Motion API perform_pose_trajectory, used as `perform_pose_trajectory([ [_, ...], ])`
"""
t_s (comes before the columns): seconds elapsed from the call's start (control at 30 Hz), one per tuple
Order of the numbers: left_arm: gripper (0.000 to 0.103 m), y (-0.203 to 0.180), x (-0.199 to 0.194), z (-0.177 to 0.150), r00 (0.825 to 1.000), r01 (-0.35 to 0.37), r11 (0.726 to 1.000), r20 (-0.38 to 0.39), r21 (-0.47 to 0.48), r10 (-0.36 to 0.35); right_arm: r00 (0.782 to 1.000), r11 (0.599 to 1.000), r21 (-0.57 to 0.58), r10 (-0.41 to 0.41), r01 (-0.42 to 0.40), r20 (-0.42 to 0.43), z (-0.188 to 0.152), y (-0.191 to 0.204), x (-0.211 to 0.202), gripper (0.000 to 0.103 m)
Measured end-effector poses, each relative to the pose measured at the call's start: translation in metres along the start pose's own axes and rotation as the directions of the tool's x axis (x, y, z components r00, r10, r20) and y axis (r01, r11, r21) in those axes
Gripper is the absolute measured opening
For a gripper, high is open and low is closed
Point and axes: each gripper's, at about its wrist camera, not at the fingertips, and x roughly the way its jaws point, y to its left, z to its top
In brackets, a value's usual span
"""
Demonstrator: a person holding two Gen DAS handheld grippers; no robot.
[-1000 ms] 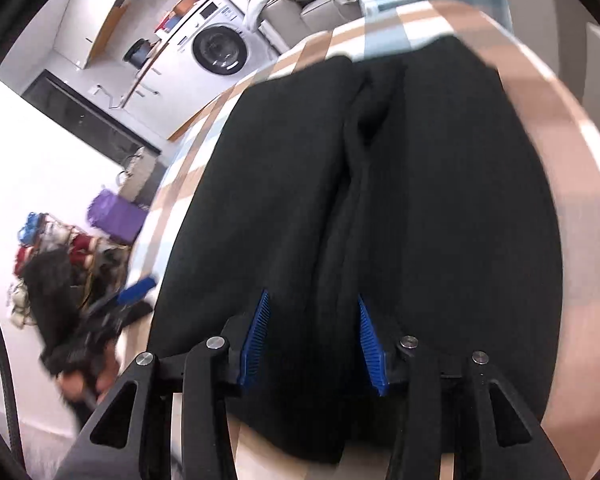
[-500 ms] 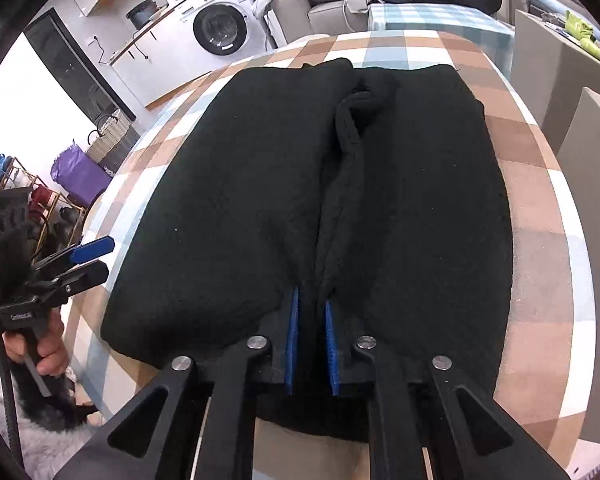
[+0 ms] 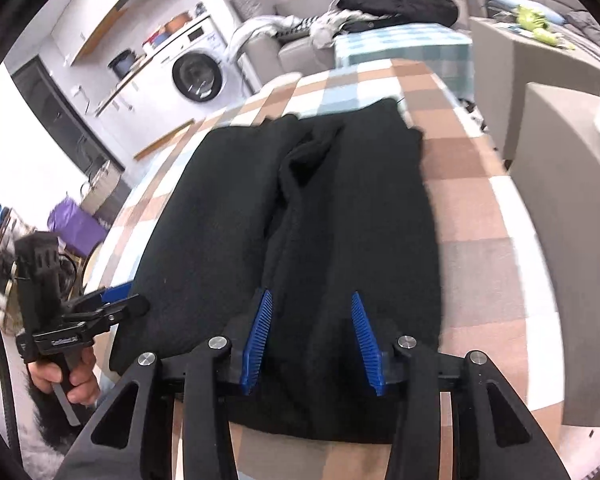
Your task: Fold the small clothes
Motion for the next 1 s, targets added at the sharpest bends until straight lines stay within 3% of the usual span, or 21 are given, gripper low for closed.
perform_pose_trajectory([
  [0.13,0.06,-0.001,0.012,0.009,1.0,0.01,0.999,0.029,-0.034,-0.009,0.995,0.996,0.018,-0.088,0.088,0.039,0.003,-0.009,-0.009,0.046],
  [0.2,0.042,-0.003,0.015,0.011,0.999,-0.005,0.999,0.039,-0.041,0.007,0.992,0.991,0.05,-0.126,0.124,0.026,0.008,-0.022,-0.002,0.046],
  [0.3,0.027,-0.006,0.017,0.013,0.998,-0.031,0.999,0.058,-0.042,0.033,0.99,0.987,0.08,-0.141,0.14,0.006,0.007,-0.035,0.009,0.046],
  [0.47,0.02,-0.008,0.014,0.012,0.996,-0.053,0.998,0.074,-0.029,0.055,0.992,0.99,0.06,-0.125,0.127,-0.035,0.003,-0.029,0.028,0.034],
  [0.6,0.018,0.001,0.005,0.008,0.994,-0.061,0.997,0.086,-0.04,0.064,0.988,0.988,-0.059,-0.144,0.141,-0.053,0.0,0.0,0.039,0.033],
  [0.73,0.018,0.021,-0.01,0.001,0.991,-0.078,0.994,0.104,-0.083,0.086,0.993,0.99,-0.111,-0.093,0.085,-0.075,-0.003,0.031,0.053,0.033],
  [1.0,0.017,0.08,-0.06,-0.021,0.971,-0.175,0.969,0.132,-0.176,0.199,0.993,0.977,-0.213,-0.026,0.001,-0.113,-0.014,0.097,0.075,0.033],
])
